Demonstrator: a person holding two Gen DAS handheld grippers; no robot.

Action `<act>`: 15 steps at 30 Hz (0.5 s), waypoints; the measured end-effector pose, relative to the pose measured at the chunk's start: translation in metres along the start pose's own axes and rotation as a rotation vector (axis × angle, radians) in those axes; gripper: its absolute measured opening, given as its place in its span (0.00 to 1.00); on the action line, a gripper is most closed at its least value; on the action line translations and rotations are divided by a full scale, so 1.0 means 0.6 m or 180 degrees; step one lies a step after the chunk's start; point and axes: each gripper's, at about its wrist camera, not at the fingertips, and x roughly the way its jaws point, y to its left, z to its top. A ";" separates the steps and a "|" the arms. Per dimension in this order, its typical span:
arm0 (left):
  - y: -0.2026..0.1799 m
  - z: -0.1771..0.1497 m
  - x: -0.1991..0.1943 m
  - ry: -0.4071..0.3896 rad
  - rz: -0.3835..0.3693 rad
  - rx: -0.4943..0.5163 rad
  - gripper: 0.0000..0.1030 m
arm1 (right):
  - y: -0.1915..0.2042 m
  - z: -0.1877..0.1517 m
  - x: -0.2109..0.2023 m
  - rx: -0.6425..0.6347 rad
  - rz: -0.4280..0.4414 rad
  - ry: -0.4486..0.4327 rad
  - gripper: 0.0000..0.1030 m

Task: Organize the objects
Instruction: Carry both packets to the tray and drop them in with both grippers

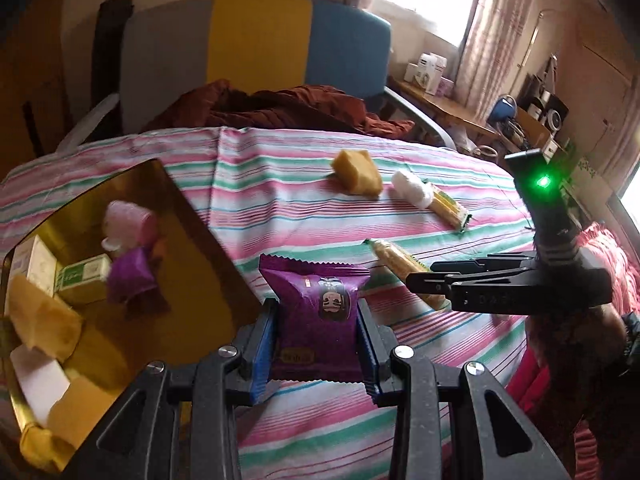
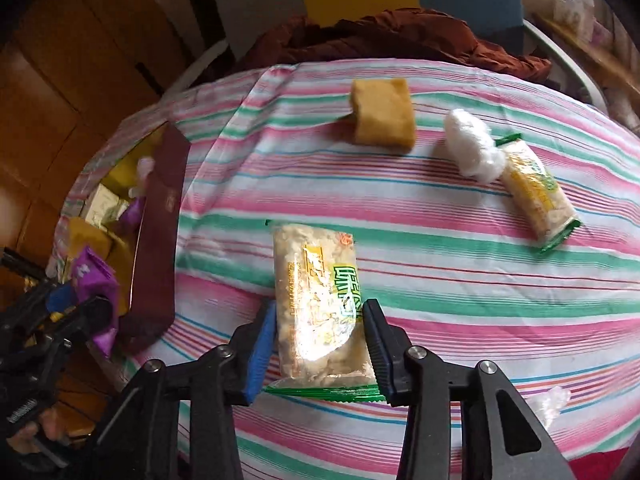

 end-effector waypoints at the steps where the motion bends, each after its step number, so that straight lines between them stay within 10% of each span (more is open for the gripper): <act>1: 0.004 -0.003 -0.005 -0.0011 0.0010 -0.0011 0.36 | 0.006 0.000 0.006 -0.0024 -0.0055 0.0022 0.43; 11: 0.031 -0.020 -0.033 -0.0083 -0.0001 -0.0144 0.36 | 0.019 0.011 0.032 -0.0222 -0.0211 0.0216 0.68; 13: 0.032 -0.022 -0.036 -0.0086 -0.0009 -0.0148 0.36 | 0.025 0.014 0.043 -0.0214 -0.0246 0.0237 0.68; 15: 0.036 -0.026 -0.040 -0.0085 -0.0008 -0.0166 0.36 | 0.036 0.013 0.060 -0.0267 -0.0468 0.0281 0.43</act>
